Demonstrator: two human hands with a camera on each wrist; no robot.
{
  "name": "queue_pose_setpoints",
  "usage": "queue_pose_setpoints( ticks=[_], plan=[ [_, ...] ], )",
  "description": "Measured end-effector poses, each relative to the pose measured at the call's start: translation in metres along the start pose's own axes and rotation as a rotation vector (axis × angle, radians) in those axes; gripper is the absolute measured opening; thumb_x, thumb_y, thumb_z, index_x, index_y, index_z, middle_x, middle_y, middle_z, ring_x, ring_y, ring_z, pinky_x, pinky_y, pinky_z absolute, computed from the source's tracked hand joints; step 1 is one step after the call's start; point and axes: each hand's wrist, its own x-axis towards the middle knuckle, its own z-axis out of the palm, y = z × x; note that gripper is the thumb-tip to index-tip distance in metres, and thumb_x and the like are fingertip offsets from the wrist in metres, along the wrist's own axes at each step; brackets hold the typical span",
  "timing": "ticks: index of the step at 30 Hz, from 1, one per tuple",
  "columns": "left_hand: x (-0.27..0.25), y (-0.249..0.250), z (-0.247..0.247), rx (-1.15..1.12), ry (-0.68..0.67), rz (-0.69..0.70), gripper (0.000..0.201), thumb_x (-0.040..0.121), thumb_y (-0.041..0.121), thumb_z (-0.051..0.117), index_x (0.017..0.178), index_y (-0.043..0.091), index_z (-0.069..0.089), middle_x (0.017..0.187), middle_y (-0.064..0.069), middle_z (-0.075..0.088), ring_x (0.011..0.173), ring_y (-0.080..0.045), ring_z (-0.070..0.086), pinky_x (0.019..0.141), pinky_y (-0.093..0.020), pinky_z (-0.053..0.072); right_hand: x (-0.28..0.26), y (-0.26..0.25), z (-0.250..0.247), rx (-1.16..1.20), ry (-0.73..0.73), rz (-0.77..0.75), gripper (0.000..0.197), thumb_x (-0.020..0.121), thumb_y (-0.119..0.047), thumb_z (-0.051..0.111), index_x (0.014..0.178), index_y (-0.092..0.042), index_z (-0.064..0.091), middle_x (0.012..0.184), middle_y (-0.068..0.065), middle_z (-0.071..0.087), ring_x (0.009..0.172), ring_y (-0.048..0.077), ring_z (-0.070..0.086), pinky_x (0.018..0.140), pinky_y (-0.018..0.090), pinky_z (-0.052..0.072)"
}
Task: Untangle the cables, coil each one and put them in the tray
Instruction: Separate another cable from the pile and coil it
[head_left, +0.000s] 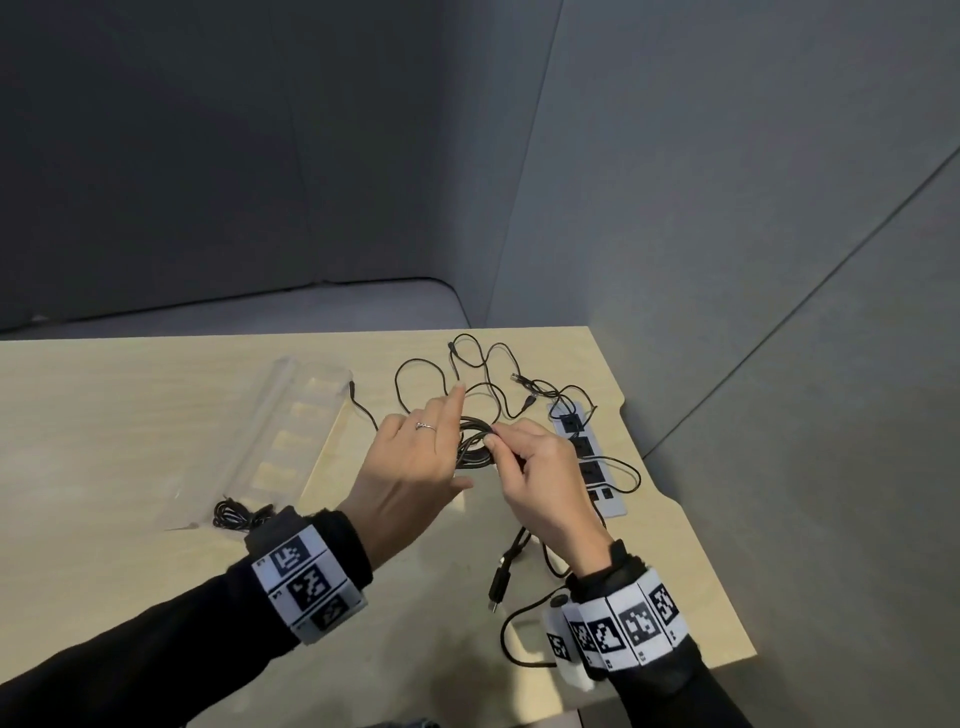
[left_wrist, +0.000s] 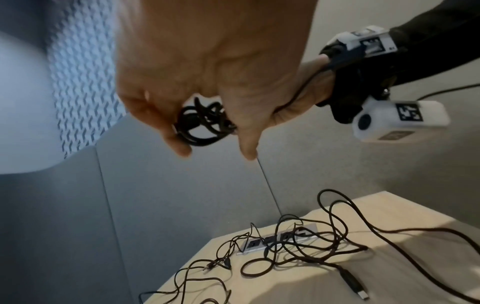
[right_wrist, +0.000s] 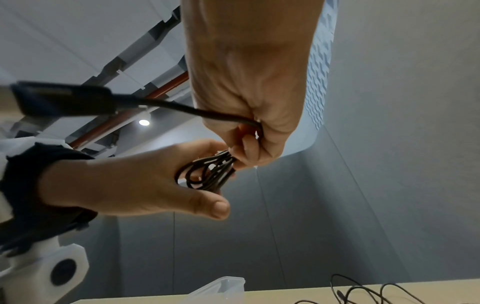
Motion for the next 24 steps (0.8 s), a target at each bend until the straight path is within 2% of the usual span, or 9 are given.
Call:
queue_pose_setpoints(
  ticks=[3,6,10,12,15,17,19,21,24],
  plan=[
    [0.001,0.005,-0.003,-0.034,0.030,-0.087,0.111,0.060,0.063,0.072,0.136,-0.010,0.036,0.109,-0.015,0.061,0.081,-0.026,0.059,0.065,-0.036,0.045,0.001,-0.002,0.000,-0.016,0.000,-0.002,0.024,0.095,-0.014,0.052,0.079,0.000,0.065,0.067,0.011,0.055,0.064,0.021,0.048,0.060,0.032,0.039],
    [0.002,0.005,-0.001,-0.115,0.009,-0.150,0.100,0.068,0.069,0.061,0.130,-0.008,0.046,0.090,-0.009,0.062,0.067,-0.024,0.058,0.060,-0.034,0.041,0.000,-0.007,-0.001,-0.016,-0.028,-0.004,0.023,0.095,-0.014,0.052,0.083,0.001,0.066,0.070,0.011,0.056,0.066,0.021,0.049,0.062,0.030,0.039],
    [0.005,-0.001,0.007,-0.066,-0.082,-0.093,0.057,0.061,0.052,0.079,0.086,0.005,0.059,0.057,0.000,0.054,0.044,-0.020,0.053,0.048,-0.027,0.036,-0.002,-0.008,-0.002,0.010,-0.036,-0.004,0.024,0.095,-0.016,0.051,0.079,-0.003,0.066,0.067,0.006,0.051,0.064,0.015,0.043,0.058,0.024,0.031],
    [0.010,-0.004,0.004,-0.058,-0.168,-0.045,0.053,0.046,0.040,0.089,0.070,0.010,0.053,0.049,0.001,0.050,0.036,-0.020,0.048,0.044,-0.023,0.032,-0.002,-0.008,-0.004,0.030,-0.035,0.004,0.025,0.095,-0.017,0.051,0.078,-0.007,0.067,0.065,0.004,0.049,0.063,0.014,0.043,0.058,0.025,0.032],
    [0.014,-0.007,0.004,-0.060,-0.268,-0.035,0.048,0.043,0.037,0.089,0.062,0.012,0.053,0.040,0.001,0.048,0.029,-0.019,0.046,0.040,-0.019,0.027,-0.001,-0.007,-0.008,0.154,-0.095,0.113,0.028,0.096,-0.020,0.052,0.074,-0.020,0.069,0.065,-0.002,0.050,0.061,0.008,0.043,0.057,0.018,0.031],
    [0.015,-0.008,-0.003,-0.032,-0.358,-0.013,0.045,0.052,0.041,0.087,0.066,0.013,0.054,0.043,-0.001,0.053,0.033,-0.020,0.051,0.044,-0.020,0.021,0.000,-0.006,-0.010,0.251,-0.182,0.217,0.031,0.096,-0.025,0.053,0.068,-0.030,0.066,0.064,-0.012,0.054,0.060,0.001,0.046,0.058,0.014,0.031],
    [0.018,-0.012,-0.007,0.025,-0.423,-0.037,0.034,0.083,0.045,0.064,0.089,0.013,0.055,0.071,-0.004,0.068,0.060,-0.025,0.065,0.048,-0.025,0.021,0.000,-0.002,-0.010,0.252,-0.282,0.260,0.018,0.095,-0.029,0.054,0.091,-0.032,0.071,0.080,-0.017,0.064,0.072,-0.003,0.053,0.066,0.014,0.038],
    [0.015,-0.018,-0.008,0.003,-0.451,-0.074,0.030,0.092,0.043,0.050,0.098,0.014,0.053,0.085,-0.004,0.069,0.074,-0.027,0.067,0.050,-0.027,0.028,0.000,0.002,-0.010,0.171,-0.314,0.230,0.021,0.095,-0.025,0.054,0.110,-0.021,0.068,0.094,-0.010,0.063,0.076,0.003,0.054,0.070,0.019,0.041],
    [0.004,-0.022,-0.005,-0.059,-0.444,0.096,0.028,0.073,0.038,0.069,0.064,0.015,0.054,0.045,-0.001,0.056,0.034,-0.023,0.050,0.038,-0.020,0.029,0.004,0.004,-0.010,0.085,-0.173,0.102,0.018,0.094,-0.020,0.055,0.102,-0.020,0.071,0.088,-0.004,0.056,0.071,0.006,0.050,0.069,0.024,0.041]
  ],
)
